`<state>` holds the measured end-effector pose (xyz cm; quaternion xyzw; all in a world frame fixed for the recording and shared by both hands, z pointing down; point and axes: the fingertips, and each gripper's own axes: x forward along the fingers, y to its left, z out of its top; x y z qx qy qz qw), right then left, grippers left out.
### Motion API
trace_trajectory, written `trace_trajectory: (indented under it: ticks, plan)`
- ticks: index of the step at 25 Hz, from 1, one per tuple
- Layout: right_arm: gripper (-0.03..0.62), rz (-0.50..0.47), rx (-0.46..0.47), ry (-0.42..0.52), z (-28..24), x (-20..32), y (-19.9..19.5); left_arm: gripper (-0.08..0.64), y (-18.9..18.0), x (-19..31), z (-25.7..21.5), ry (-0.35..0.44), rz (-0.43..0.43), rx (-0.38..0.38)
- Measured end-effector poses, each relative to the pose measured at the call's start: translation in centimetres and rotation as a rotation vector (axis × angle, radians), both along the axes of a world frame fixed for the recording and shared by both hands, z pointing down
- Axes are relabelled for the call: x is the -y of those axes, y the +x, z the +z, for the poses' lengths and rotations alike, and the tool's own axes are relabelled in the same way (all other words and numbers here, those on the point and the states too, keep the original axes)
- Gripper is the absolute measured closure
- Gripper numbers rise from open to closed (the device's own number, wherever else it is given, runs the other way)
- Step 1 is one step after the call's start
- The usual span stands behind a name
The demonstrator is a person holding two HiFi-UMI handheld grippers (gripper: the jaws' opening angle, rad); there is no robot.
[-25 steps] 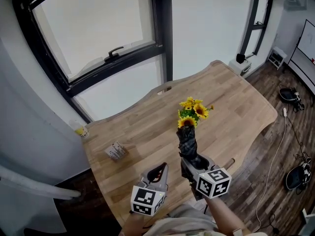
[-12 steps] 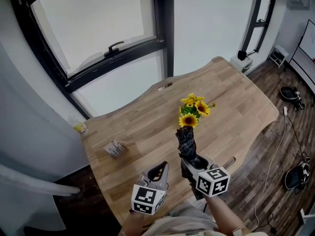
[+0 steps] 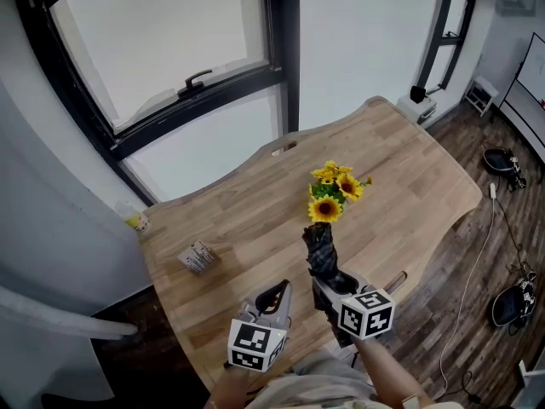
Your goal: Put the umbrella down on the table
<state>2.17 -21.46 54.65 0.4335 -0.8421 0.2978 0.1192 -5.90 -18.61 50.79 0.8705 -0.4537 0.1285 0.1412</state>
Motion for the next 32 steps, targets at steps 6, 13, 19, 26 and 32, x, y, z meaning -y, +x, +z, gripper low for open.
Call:
trace_trajectory:
  ticks: [6, 13, 19, 26, 32]
  plan:
    - [0.394, -0.007, -0.013, -0.02, 0.7, 0.0, 0.2, 0.569, 0.2, 0.1, 0.1, -0.007, 0.0, -0.003]
    - [0.396, -0.016, -0.023, -0.033, 1.6, -0.3, 0.1, 0.569, 0.1, -0.1, 0.5, -0.013, 0.003, 0.004]
    - [0.396, -0.026, -0.043, -0.051, 2.6, -0.4, 0.1, 0.569, 0.0, -0.1, 0.7, -0.02, 0.002, 0.009]
    - [0.396, -0.036, -0.07, -0.078, 4.0, -0.7, 0.1, 0.569, -0.1, -0.1, 1.2, -0.036, 0.011, 0.015]
    - [0.396, -0.044, -0.087, -0.096, 5.1, -0.7, 0.0, 0.569, -0.2, -0.1, 1.6, -0.046, 0.015, 0.019]
